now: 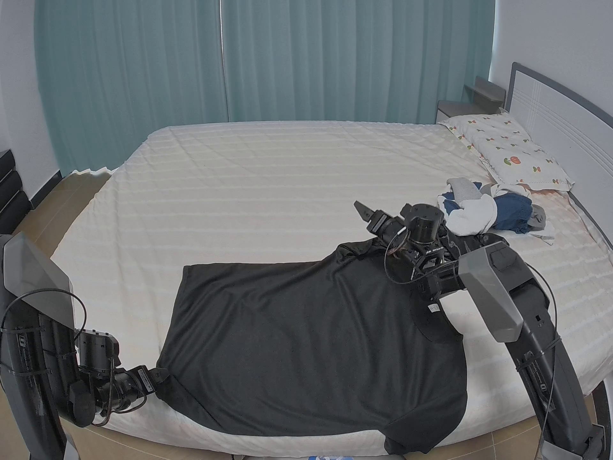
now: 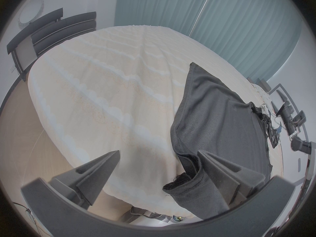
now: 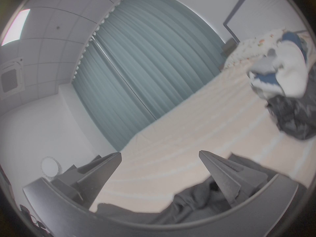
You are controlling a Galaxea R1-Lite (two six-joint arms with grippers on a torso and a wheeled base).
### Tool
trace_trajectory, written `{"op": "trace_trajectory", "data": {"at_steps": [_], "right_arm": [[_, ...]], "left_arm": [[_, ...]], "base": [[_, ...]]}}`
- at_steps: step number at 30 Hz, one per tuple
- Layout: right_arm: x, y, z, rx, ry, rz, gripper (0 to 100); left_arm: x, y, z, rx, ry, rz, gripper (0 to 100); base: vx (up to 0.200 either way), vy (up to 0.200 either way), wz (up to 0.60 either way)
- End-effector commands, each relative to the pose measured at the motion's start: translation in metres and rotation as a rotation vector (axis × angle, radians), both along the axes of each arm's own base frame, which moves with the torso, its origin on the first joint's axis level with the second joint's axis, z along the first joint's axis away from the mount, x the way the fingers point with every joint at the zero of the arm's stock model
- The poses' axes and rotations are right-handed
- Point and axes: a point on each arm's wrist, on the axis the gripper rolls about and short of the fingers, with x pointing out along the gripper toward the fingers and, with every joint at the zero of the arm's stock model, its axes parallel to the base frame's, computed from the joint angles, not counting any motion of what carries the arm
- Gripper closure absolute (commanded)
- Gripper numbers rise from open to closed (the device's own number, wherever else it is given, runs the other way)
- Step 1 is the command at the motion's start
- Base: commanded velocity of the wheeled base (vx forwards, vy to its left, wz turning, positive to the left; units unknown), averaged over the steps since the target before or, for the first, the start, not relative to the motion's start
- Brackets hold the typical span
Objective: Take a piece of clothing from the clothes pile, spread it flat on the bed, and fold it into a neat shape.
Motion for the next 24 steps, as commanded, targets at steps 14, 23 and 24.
{"op": "trace_trajectory", "data": {"at_steps": [14,23,24], "right_arm": [[0.007,-0.023,-0.016,-0.01,0.046,-0.138,0],[-0.045,-0.047,0.009,-0.026,0.174,-0.094,0],[-0.055,-0.048,0.009,-0.031,0.191,-0.077,0]], "left_arm": [[0.001,0.0,0.003,-0.004,-0.016,-0.003,0],[0.0,0.0,0.014,-0.053,-0.08,0.008,0],[0.0,0.0,0.015,-0.054,-0.085,0.007,0]], "base": [[0.0,0.0,0.0],[0.0,0.0,0.0],[0.0,0.0,0.0]]}}
